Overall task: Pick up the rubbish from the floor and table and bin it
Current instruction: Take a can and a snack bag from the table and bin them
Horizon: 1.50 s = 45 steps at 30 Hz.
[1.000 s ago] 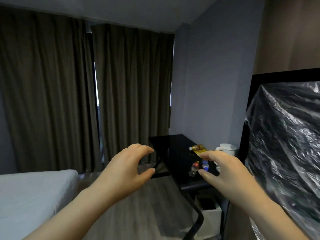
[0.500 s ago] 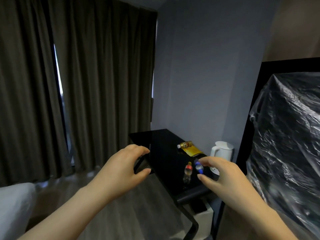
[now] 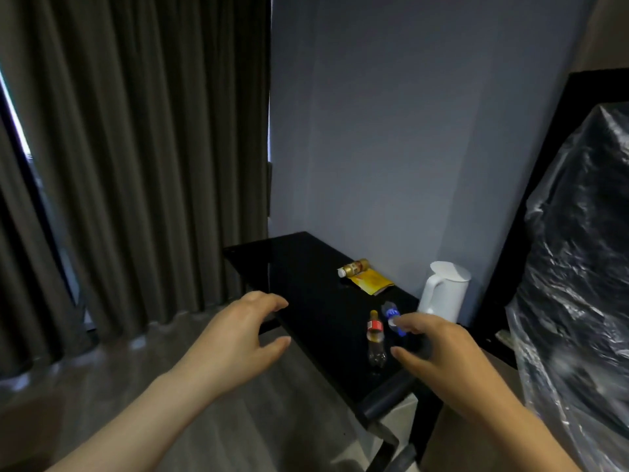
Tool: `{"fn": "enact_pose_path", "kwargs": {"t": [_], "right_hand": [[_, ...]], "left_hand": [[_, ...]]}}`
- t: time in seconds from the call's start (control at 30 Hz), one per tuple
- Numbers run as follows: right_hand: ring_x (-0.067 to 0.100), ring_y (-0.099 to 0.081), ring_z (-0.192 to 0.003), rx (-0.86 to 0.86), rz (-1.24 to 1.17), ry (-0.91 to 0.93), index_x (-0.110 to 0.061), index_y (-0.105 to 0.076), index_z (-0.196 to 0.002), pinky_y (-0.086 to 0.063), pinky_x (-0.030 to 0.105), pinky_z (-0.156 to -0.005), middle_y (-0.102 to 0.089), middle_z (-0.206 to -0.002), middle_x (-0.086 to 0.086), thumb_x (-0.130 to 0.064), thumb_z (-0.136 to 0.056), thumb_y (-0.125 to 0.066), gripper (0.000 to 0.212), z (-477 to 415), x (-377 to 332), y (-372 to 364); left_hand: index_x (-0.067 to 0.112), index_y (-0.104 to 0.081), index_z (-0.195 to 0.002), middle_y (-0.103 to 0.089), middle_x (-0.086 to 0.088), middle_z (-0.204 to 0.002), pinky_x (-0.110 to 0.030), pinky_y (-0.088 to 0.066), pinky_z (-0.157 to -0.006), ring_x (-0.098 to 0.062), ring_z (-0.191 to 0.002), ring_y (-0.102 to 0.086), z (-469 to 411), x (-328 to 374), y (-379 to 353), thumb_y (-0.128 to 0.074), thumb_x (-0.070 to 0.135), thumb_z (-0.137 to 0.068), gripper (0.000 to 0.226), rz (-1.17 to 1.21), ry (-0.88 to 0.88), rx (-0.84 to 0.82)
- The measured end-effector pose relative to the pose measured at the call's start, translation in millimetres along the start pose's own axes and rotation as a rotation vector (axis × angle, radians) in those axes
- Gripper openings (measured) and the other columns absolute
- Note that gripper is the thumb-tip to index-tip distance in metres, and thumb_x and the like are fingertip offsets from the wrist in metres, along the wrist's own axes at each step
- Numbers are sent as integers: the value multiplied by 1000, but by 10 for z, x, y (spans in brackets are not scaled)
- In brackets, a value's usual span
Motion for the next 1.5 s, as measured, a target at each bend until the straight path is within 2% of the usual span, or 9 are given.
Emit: {"fn": "enact_pose_path", "kwargs": {"t": [0.13, 0.3, 0.5, 0.63, 0.7, 0.83, 1.0, 1.33, 1.5], "right_hand": [[-7, -52, -100, 9, -21, -2, -40, -55, -123, -40, 10, -79, -57, -115, -25, -45, -81, -67, 44, -623, 114, -297], [-2, -55, -96, 6, -77, -41, -38, -53, -127, -42, 12, -75, -57, -120, -20, -44, -82, -66, 47, -1439, 358, -610], [-2, -55, -103, 18, -87, -90, -34, -56, -125, -43, 12, -81, -60, -120, -16, -42, -82, -67, 45, -2164, 775, -808], [0, -58, -100, 0, -95, -162, -33, -57, -124, -47, 16, -82, -61, -117, -16, -41, -82, -68, 44, -2439, 1037, -939], [2, -58, -100, 0, -79, -189, -31, -58, -124, -48, 20, -84, -63, -116, -14, -38, -82, -68, 43, -2582, 1156, -971], [2, -57, -103, 33, -52, -264, -30, -58, -124, -41, 16, -84, -62, -116, -14, -36, -82, -69, 44, -2816, 1402, -1026], [4, -58, -102, 68, -36, -362, -27, -59, -123, -42, 17, -87, -64, -113, -10, -31, -80, -72, 44, -3260, 1616, -1205], [6, -57, -112, 74, 33, -523, -25, -56, -128, -40, 15, -90, -63, -121, -8, -35, -81, -72, 51, -4327, 1710, -1651], [8, -55, -114, -21, 59, -611, -25, -48, -135, -41, 14, -88, -55, -131, -5, -38, -84, -67, 56, -4558, 1886, -2043]], "left_hand": [[28, -54, -127, -55, 14, -119, -19, -44, -96, -1, -110, -54, -491, -421, -169, -66, 41, -81, 49, -9, 1, -8], [29, -53, -129, -53, 15, -120, -17, -44, -96, 1, -109, -53, -1242, -851, -378, -67, 40, -81, 51, -26, -3, -46], [28, -53, -128, -53, 15, -118, -9, -38, -88, 4, -102, -50, -2102, -1137, -758, -68, 39, -81, 51, -5, -34, -76], [29, -52, -128, -51, 16, -117, -8, -36, -87, 4, -101, -48, -2531, -1268, -1108, -66, 40, -82, 49, 28, -51, -138], [29, -52, -128, -51, 16, -115, -9, -37, -87, 3, -100, -49, -2760, -1329, -1256, -67, 39, -82, 49, 49, -67, -149], [31, -52, -127, -51, 16, -117, -13, -42, -91, 2, -102, -51, -3189, -1457, -1583, -68, 40, -81, 50, 94, -102, -210], [33, -50, -129, -50, 17, -119, -17, -45, -93, 2, -105, -51, -3781, -1802, -1929, -67, 42, -81, 52, 162, -129, -274], [31, -47, -132, -48, 13, -126, -23, -45, -97, -1, -112, -49, -5106, -2510, -2374, -64, 40, -85, 51, 239, -205, -388], [28, -49, -131, -49, 10, -126, -25, -46, -98, -3, -112, -50, -5452, -2738, -2824, -66, 37, -85, 50, 289, -199, -482]]}}
Point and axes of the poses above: each hand's wrist, its own z-axis away from the middle knuckle, its own y-axis out of the back of the hand, x = y × z, the point moved 7 cm from there along -z, towards the middle knuckle
